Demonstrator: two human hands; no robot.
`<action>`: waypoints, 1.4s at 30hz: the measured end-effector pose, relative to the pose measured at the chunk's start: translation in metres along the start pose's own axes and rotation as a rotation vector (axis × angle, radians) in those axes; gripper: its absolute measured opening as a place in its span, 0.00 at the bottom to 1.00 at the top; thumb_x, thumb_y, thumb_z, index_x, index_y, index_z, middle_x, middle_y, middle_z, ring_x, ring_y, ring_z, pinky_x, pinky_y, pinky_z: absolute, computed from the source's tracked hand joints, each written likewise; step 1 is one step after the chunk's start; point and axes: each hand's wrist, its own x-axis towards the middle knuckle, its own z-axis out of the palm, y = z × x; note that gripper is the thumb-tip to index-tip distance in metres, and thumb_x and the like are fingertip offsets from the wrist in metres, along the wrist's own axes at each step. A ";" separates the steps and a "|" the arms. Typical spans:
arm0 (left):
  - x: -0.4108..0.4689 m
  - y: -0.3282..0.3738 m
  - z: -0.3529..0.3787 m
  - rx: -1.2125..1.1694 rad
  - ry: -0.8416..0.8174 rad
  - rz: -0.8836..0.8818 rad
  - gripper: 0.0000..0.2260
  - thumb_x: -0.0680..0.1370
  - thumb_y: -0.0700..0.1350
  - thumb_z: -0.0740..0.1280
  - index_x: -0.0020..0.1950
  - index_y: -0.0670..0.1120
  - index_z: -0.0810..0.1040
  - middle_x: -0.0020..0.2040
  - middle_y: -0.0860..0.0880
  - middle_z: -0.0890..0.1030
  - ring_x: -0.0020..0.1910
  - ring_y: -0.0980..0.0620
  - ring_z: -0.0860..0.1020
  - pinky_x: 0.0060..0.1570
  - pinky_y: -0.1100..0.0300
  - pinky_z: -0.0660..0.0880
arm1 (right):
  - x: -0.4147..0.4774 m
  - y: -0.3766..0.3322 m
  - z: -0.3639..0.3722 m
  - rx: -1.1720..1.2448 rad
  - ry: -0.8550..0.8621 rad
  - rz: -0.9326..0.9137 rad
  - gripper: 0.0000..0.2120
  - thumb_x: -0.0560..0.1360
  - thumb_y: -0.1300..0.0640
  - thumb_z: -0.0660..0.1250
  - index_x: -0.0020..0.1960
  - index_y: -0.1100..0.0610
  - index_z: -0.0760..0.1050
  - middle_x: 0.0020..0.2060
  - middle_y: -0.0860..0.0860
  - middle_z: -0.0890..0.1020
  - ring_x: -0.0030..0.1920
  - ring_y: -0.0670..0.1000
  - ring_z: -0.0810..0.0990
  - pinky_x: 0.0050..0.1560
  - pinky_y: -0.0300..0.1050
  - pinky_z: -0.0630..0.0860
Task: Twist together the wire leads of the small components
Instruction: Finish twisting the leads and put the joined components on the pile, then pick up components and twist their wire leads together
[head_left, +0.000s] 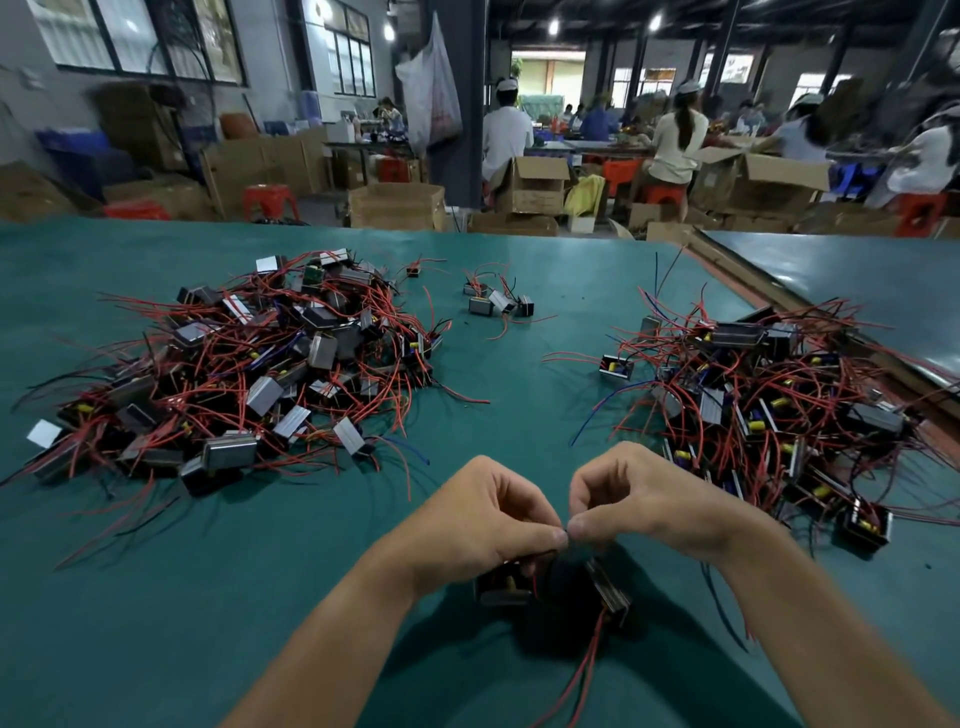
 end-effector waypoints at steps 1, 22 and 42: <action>0.001 -0.001 0.002 0.032 0.016 0.023 0.08 0.75 0.34 0.70 0.37 0.43 0.83 0.25 0.51 0.77 0.23 0.58 0.72 0.25 0.67 0.67 | 0.001 0.000 0.001 0.015 0.000 0.042 0.05 0.63 0.60 0.75 0.31 0.56 0.79 0.26 0.53 0.78 0.28 0.48 0.74 0.32 0.38 0.70; 0.009 -0.010 0.007 0.095 0.182 0.138 0.03 0.69 0.46 0.73 0.37 0.48 0.85 0.32 0.47 0.83 0.29 0.57 0.75 0.32 0.60 0.72 | -0.003 0.002 -0.004 0.257 -0.035 0.044 0.03 0.67 0.65 0.68 0.35 0.60 0.74 0.29 0.53 0.73 0.28 0.46 0.70 0.28 0.37 0.71; 0.012 -0.013 -0.011 0.099 0.825 0.089 0.14 0.67 0.53 0.68 0.50 0.56 0.70 0.42 0.64 0.83 0.30 0.49 0.79 0.38 0.50 0.79 | -0.007 0.008 -0.045 -0.085 1.519 -0.069 0.10 0.72 0.62 0.66 0.52 0.52 0.76 0.42 0.47 0.80 0.37 0.44 0.77 0.45 0.49 0.79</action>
